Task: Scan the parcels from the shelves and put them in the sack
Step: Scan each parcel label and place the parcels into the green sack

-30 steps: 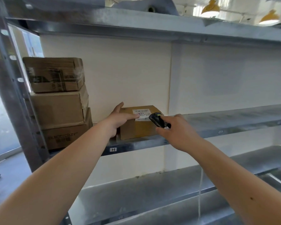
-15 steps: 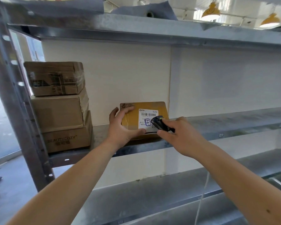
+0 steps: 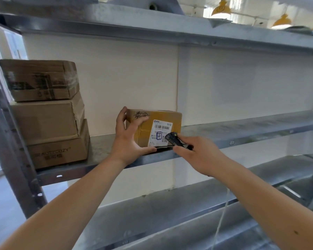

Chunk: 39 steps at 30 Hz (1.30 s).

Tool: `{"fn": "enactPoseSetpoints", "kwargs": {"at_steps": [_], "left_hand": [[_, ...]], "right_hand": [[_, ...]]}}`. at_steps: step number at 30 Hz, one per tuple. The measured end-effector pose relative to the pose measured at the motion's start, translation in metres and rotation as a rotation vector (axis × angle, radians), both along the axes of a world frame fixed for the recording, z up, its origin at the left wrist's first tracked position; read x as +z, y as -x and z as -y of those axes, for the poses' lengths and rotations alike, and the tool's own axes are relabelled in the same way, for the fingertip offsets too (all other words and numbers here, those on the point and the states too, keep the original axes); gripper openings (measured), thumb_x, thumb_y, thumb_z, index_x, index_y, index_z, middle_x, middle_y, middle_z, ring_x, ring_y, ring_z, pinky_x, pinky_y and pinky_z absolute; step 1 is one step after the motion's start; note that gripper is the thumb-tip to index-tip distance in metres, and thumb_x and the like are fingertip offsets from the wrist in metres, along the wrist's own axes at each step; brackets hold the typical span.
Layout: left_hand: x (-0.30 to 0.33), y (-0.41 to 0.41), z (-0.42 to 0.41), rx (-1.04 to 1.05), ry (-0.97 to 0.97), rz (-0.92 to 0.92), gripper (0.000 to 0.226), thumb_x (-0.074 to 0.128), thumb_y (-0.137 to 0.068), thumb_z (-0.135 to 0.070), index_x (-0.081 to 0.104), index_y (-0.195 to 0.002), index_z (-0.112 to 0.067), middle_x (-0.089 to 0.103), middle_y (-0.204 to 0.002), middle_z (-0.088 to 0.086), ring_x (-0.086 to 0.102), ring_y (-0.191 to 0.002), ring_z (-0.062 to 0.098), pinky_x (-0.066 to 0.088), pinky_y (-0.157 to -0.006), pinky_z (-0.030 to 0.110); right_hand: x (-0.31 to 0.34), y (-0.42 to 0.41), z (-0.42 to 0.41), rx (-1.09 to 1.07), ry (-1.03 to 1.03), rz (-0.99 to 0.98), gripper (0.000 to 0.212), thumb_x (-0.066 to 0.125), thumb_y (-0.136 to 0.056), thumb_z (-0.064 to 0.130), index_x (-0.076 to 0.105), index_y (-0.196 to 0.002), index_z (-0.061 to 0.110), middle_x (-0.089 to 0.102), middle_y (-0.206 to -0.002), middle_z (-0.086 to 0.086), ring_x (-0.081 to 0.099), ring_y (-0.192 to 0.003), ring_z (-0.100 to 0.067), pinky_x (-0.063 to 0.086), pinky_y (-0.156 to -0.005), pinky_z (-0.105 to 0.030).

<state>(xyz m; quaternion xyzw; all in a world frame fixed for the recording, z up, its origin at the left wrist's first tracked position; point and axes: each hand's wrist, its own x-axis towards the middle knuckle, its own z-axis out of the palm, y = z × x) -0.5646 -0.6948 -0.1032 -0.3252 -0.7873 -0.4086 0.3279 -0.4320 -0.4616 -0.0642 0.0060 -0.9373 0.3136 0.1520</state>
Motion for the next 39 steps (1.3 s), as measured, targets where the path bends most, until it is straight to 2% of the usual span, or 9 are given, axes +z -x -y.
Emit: {"fn": "enactPoseSetpoints", "kwargs": {"at_steps": [6,10,15,19,21,25,28,33,39], "left_hand": [[-0.001,0.003,-0.002,0.012,0.031,-0.054,0.103,0.101,-0.054,-0.048,0.048,-0.143,-0.050,-0.001,-0.170,-0.001,0.011,-0.159,0.026,0.028,-0.126,0.045],[-0.003,0.003,-0.003,0.042,0.055,-0.085,0.102,0.100,-0.056,-0.047,0.047,-0.143,-0.048,0.002,-0.170,0.003,0.011,-0.158,0.029,0.026,-0.125,0.041],[-0.003,0.002,-0.003,0.058,0.060,-0.075,0.103,0.101,-0.058,-0.046,0.047,-0.145,-0.047,0.002,-0.170,0.002,0.010,-0.158,0.028,0.024,-0.125,0.039],[-0.004,0.003,-0.003,0.061,0.058,-0.061,0.104,0.101,-0.057,-0.047,0.046,-0.145,-0.048,0.001,-0.171,0.000,0.007,-0.159,0.024,0.021,-0.124,0.034],[-0.005,0.003,-0.003,0.053,0.053,-0.064,0.104,0.100,-0.056,-0.047,0.046,-0.145,-0.048,0.001,-0.171,-0.001,0.008,-0.159,0.024,0.022,-0.124,0.036],[-0.005,0.003,-0.002,0.055,0.062,-0.062,0.107,0.100,-0.056,-0.048,0.043,-0.147,-0.049,0.001,-0.171,0.000,0.007,-0.159,0.023,0.019,-0.124,0.033],[-0.005,0.002,-0.002,0.046,0.050,-0.045,0.110,0.100,-0.055,-0.050,0.042,-0.147,-0.051,-0.002,-0.172,-0.004,0.005,-0.159,0.020,0.018,-0.124,0.031],[0.000,-0.007,-0.014,-0.045,0.017,-0.010,0.112,0.100,-0.053,-0.053,0.038,-0.146,-0.059,-0.008,-0.171,-0.013,0.008,-0.159,0.022,0.029,-0.125,0.046],[0.004,-0.020,-0.059,-0.185,-0.023,0.033,0.107,0.100,-0.055,-0.052,0.039,-0.143,-0.062,-0.002,-0.170,-0.017,0.014,-0.158,0.016,0.028,-0.126,0.043]], "right_hand": [[0.002,-0.006,-0.008,0.015,0.015,0.085,0.039,0.062,-0.094,0.053,0.068,-0.131,0.044,0.055,-0.051,0.017,0.047,-0.043,-0.002,0.031,-0.040,-0.013],[0.000,-0.007,-0.011,0.012,0.020,0.134,0.040,0.064,-0.090,0.056,0.067,-0.130,0.050,0.052,-0.048,0.016,0.044,-0.041,-0.005,0.032,-0.039,-0.017],[-0.002,-0.011,-0.007,0.011,-0.082,0.203,0.047,0.064,-0.091,0.059,0.065,-0.136,0.044,0.064,-0.060,0.013,0.057,-0.049,0.003,0.034,-0.040,-0.010],[-0.002,-0.016,-0.003,0.008,-0.179,0.251,0.049,0.061,-0.092,0.061,0.061,-0.139,0.047,0.066,-0.078,0.011,0.063,-0.063,-0.009,0.043,-0.052,-0.018],[-0.001,-0.018,-0.002,0.008,-0.196,0.262,0.049,0.060,-0.092,0.062,0.061,-0.139,0.047,0.066,-0.079,0.009,0.063,-0.064,-0.011,0.044,-0.054,-0.021],[-0.001,-0.020,-0.001,-0.003,-0.220,0.253,0.050,0.060,-0.093,0.061,0.060,-0.141,0.046,0.064,-0.078,0.010,0.061,-0.061,-0.009,0.040,-0.049,-0.019],[-0.006,-0.022,-0.001,-0.009,-0.189,0.225,0.049,0.061,-0.094,0.058,0.058,-0.141,0.046,0.066,-0.079,0.011,0.061,-0.059,-0.008,0.042,-0.047,-0.018],[-0.014,-0.024,-0.008,-0.044,-0.032,0.165,0.038,0.063,-0.096,0.051,0.064,-0.133,0.046,0.062,-0.063,0.011,0.053,-0.042,-0.003,0.039,-0.042,-0.017],[-0.012,-0.047,-0.035,-0.176,0.005,0.105,0.044,0.057,-0.101,0.047,0.057,-0.143,0.035,0.057,-0.074,0.012,0.052,-0.044,0.006,0.033,-0.039,-0.012]]}}
